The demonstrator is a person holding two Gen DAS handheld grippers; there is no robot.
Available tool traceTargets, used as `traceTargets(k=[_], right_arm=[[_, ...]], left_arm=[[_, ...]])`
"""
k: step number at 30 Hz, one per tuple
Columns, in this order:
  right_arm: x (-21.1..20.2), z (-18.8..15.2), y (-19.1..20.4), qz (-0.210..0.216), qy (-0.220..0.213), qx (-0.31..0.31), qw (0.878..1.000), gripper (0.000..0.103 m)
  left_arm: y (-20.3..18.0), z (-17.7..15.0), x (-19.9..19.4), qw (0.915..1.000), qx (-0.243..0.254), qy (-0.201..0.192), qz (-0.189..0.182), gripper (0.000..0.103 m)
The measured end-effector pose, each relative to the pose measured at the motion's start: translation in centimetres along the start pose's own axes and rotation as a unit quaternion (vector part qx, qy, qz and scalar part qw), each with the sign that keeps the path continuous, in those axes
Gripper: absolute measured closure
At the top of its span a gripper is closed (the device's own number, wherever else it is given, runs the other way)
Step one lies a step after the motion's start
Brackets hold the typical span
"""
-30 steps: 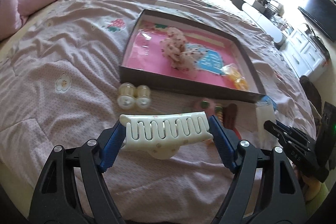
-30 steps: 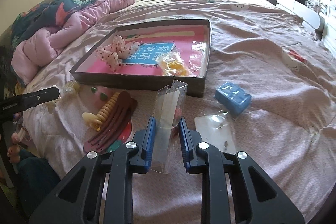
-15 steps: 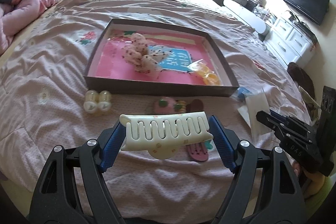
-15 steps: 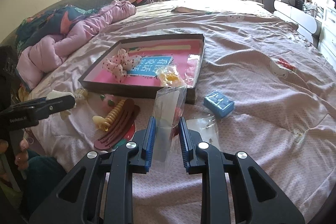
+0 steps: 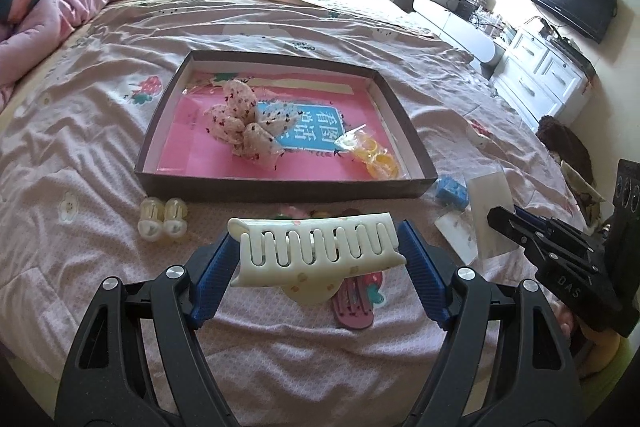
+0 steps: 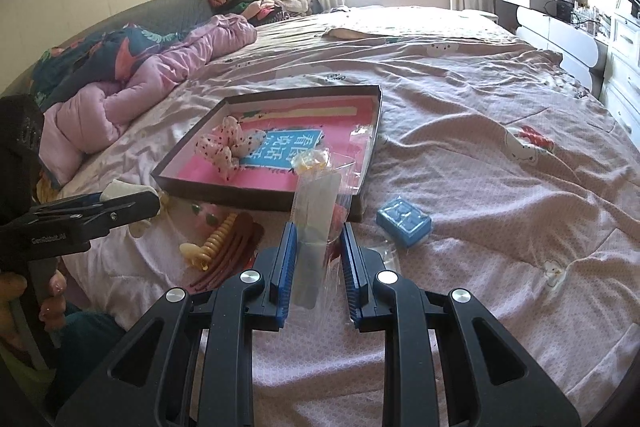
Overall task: Organize jewelry
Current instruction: 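Carry the claw clip into the box and release while the right tool places the clear packet there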
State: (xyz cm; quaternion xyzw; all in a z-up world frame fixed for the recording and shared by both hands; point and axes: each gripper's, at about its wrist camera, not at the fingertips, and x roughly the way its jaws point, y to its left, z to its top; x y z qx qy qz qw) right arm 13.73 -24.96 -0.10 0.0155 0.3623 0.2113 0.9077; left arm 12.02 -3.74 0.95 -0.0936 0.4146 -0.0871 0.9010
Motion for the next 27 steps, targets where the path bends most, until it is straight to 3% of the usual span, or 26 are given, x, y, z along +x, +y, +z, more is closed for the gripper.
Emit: traceTargets(k=[11, 27], right_arm=[[0.3, 1.9, 0.7, -0.004, -0.011, -0.007, 1.000, 0.082], [3.1, 4.7, 3.1, 0.006, -0.009, -0.027, 1.000, 0.082]], left_arm=[[0.7, 1.9, -0.1, 0.9999, 0.001, -0.013, 0.001, 0.034], [4.9, 4.2, 0.3, 0.9988, -0.029, -0.030, 0.023, 0.034]])
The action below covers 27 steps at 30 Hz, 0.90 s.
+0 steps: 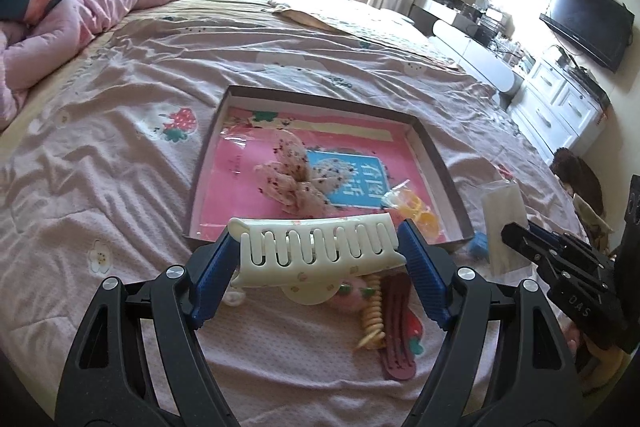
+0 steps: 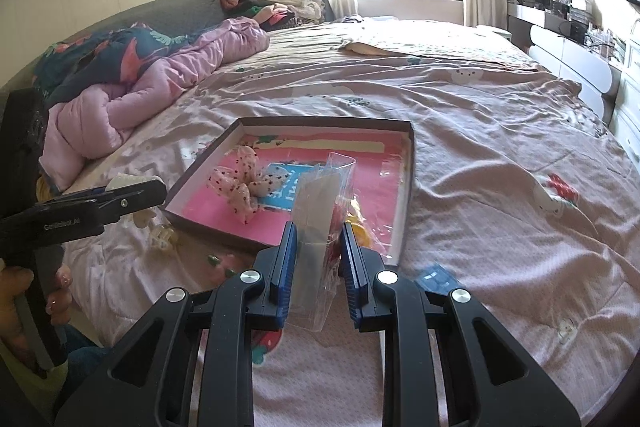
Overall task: Organize jewelry
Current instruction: 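Carry the claw clip into the box and release while the right tool places the clear packet there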
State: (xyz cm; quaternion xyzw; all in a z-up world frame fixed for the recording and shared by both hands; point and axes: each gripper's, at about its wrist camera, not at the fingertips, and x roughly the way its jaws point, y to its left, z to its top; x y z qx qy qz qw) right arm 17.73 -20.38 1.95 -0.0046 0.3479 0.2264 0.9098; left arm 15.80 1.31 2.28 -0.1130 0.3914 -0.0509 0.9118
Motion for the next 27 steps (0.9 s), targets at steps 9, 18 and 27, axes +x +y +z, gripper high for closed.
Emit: traceTargets(k=[9, 18, 27], right_arm=[[2.2, 1.4, 1.9, 0.013, 0.006, -0.015, 1.000, 0.082], [4.7, 3.2, 3.4, 0.027, 0.006, -0.022, 0.999, 0.082], [7.0, 4.9, 3.7, 0.029, 0.007, -0.024, 0.999, 0.082]], left_arm=[[2.9, 0.5, 1.2, 0.9996, -0.017, 0.005, 0.024, 0.034], [4.7, 1.7, 1.7, 0.9988, -0.026, 0.003, 0.042, 0.034], [5.6, 3.1, 2.5, 0.9982, -0.029, 0.000, 0.053, 0.034]])
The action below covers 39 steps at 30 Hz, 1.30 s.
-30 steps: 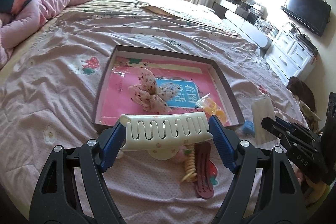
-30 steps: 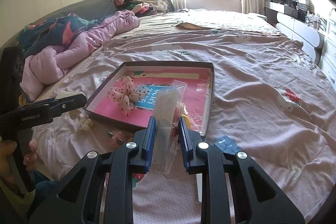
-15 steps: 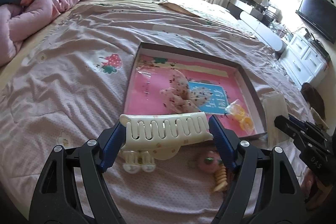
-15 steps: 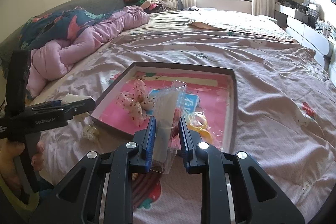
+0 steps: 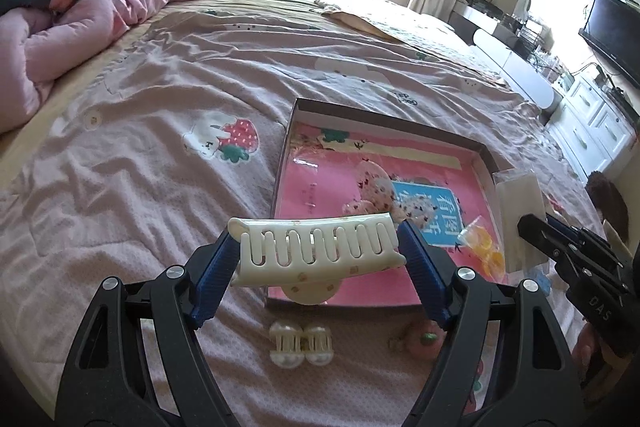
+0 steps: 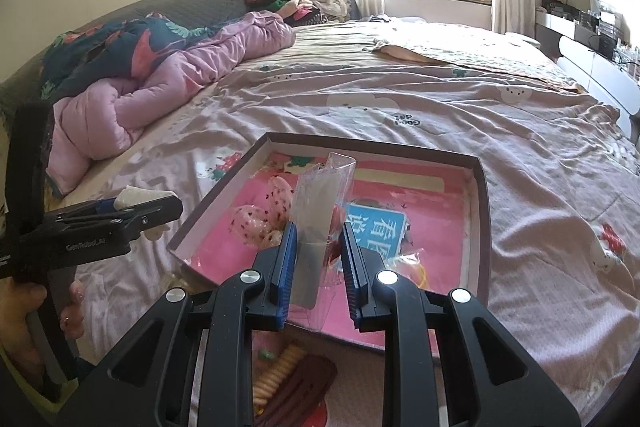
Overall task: Organize jewelry
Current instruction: 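Carry the claw clip into the box and release while the right tool places the clear packet there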
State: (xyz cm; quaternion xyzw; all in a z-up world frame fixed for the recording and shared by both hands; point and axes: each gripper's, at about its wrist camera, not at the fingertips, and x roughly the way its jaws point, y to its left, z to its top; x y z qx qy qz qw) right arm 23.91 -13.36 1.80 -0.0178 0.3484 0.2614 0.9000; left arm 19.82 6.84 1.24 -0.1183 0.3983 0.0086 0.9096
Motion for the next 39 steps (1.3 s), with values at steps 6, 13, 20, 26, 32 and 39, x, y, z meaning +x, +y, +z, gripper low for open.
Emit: traceTargets(k=[6, 13, 20, 26, 32, 39], right_arm=[[1.2, 0.7, -1.2, -0.015, 0.000, 0.008, 1.000, 0.082], [2.0, 1.6, -3.1, -0.039, 0.000, 0.016, 0.999, 0.082], [3.9, 1.5, -4.2, -0.050, 0.018, 0.020, 0.998, 0.082], [5.5, 0.6, -4.4, -0.040, 0.038, 0.028, 0.998, 0.082], [6.6, -0.1, -4.4, -0.037, 0.054, 0.029, 0.997, 0.082], [7.5, -0.8, -4.0, -0.032, 0.071, 0.025, 0.997, 0.082]], left_arm=[[-0.6, 0.8, 1.4, 0.9999, 0.015, 0.004, 0.003, 0.034], [-1.2, 0.6, 3.1, 0.9997, 0.021, 0.008, -0.008, 0.034], [-2.6, -0.3, 4.8, 0.9982, 0.053, 0.026, -0.006, 0.034], [-3.3, -0.7, 5.5, 0.9970, 0.070, 0.033, -0.002, 0.034], [-2.9, -0.8, 5.8, 0.9968, 0.070, 0.038, 0.000, 0.034], [-2.8, -0.9, 6.2, 0.9966, 0.069, 0.044, 0.006, 0.033]])
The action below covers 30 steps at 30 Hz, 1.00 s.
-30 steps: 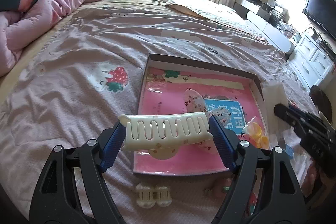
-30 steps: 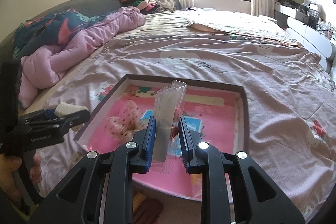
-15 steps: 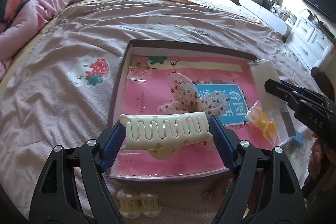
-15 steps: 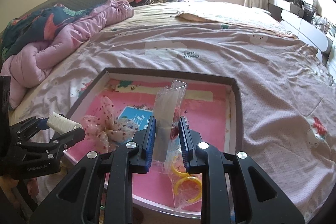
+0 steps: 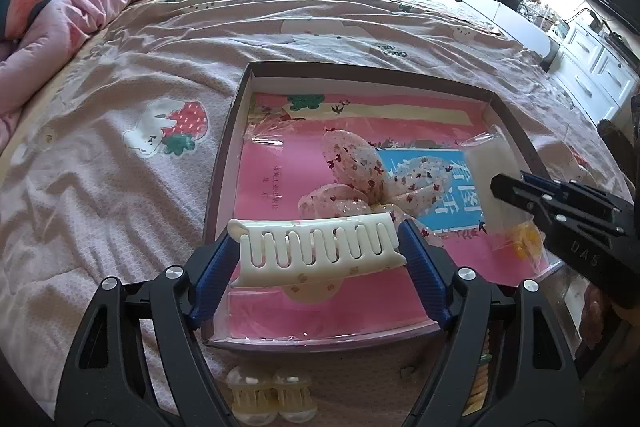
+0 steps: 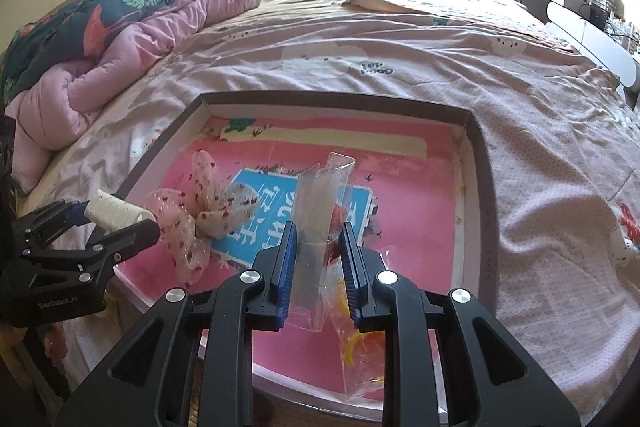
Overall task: Organize jewelry
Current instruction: 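Carry the claw clip into the box and release while the right tool places the clear packet there, then withdraw both open tools from the box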
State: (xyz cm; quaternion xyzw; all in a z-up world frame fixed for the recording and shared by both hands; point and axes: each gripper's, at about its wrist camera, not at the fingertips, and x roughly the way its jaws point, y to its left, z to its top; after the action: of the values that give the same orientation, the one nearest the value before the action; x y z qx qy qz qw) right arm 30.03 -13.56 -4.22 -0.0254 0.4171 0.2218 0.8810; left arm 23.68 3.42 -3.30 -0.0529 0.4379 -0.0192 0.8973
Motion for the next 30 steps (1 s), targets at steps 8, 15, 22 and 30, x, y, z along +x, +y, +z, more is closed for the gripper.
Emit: traceTargets(k=[8, 15, 22, 30], right_arm=[[0.4, -0.7, 0.4, 0.013, 0.014, -0.002, 1.000, 0.081], [0.2, -1.2, 0.2, 0.014, 0.017, 0.003, 1.000, 0.079], [-0.6, -1.6, 0.1, 0.012, 0.011, 0.006, 1.000, 0.078], [-3.0, -1.9, -0.3, 0.009, -0.011, 0.016, 1.000, 0.055]], left_arm=[[0.3, -0.1, -0.2, 1.0000, -0.003, 0.001, 0.002, 0.033], [0.5, -0.2, -0.6, 1.0000, -0.008, -0.001, 0.002, 0.033], [0.8, -0.1, -1.4, 0.9999, -0.012, -0.011, 0.005, 0.028], [1.2, -0.2, -2.9, 0.9996, -0.019, -0.022, 0.002, 0.024]])
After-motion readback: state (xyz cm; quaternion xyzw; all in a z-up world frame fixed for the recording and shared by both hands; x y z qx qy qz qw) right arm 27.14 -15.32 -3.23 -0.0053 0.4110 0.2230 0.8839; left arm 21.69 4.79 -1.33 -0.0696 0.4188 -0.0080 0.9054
